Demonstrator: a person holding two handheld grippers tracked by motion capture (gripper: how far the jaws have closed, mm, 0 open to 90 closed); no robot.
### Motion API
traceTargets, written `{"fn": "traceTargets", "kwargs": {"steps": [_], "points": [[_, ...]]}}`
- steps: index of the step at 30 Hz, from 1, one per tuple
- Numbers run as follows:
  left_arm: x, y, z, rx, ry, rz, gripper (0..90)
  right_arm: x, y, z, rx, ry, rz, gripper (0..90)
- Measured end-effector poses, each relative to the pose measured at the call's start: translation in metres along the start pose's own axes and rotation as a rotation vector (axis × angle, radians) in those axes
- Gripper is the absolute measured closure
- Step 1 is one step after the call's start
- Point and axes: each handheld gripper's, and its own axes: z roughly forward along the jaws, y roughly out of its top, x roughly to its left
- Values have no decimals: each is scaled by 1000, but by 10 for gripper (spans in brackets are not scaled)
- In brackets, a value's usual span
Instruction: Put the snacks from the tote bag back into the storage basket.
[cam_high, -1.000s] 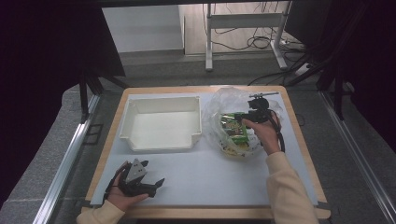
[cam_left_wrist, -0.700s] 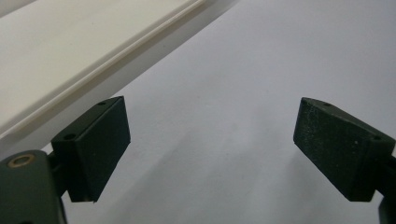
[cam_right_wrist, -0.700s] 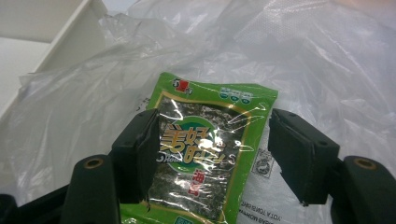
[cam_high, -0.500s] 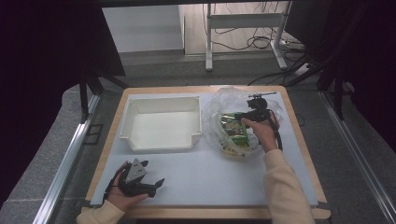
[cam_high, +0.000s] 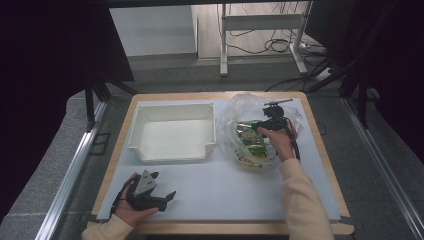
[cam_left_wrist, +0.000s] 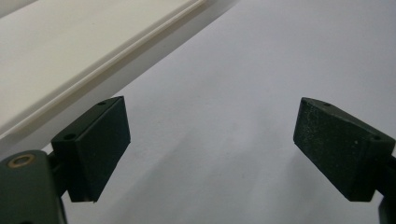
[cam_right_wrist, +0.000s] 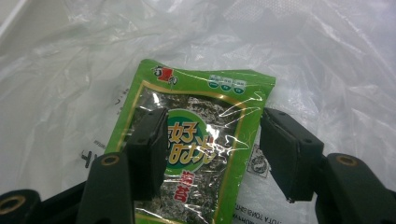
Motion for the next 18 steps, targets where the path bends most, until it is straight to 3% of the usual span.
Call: {"fn": "traceTargets", "kwargs": {"steps": [18], "points": [[0,0,0,3,7,-4,111,-7,-1,14,67,-68,28,547]]}}
